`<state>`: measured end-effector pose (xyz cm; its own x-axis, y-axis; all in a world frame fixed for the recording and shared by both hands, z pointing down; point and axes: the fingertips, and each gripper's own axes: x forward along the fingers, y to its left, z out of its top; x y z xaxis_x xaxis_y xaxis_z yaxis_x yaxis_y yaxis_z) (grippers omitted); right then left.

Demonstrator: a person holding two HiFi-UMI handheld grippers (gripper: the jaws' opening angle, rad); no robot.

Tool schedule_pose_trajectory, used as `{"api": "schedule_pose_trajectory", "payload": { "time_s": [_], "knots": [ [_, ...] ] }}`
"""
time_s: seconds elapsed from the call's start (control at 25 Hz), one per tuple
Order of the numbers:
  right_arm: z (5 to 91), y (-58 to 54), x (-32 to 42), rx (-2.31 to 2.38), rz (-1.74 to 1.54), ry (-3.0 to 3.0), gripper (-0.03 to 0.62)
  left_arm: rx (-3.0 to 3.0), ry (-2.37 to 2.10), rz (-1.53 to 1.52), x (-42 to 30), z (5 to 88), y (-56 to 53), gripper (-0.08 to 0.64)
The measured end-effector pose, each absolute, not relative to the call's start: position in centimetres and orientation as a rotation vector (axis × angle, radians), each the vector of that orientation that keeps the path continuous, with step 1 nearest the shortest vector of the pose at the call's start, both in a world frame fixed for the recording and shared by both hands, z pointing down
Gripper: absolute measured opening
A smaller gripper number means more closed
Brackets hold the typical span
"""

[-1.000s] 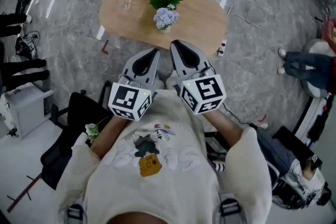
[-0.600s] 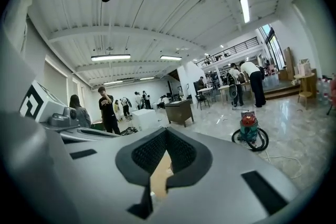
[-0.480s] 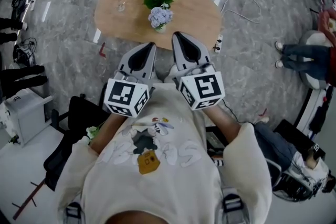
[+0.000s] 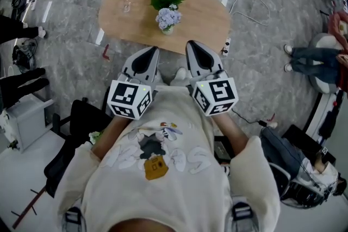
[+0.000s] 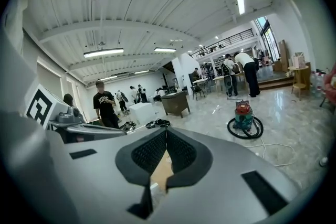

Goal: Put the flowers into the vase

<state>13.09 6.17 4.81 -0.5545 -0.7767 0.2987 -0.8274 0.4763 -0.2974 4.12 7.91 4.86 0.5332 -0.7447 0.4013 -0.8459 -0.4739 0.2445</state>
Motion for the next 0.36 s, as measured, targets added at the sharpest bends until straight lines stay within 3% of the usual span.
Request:
{"api": "schedule_pose_trajectory", "payload": {
  "time_s": [0.36],
  "knots": [
    [4.46, 6.92, 12.71, 1.436, 0.620, -2.570, 0.006, 2.383, -1.255, 0.339, 3.89, 4.90, 8.48, 0.009]
  ]
}}
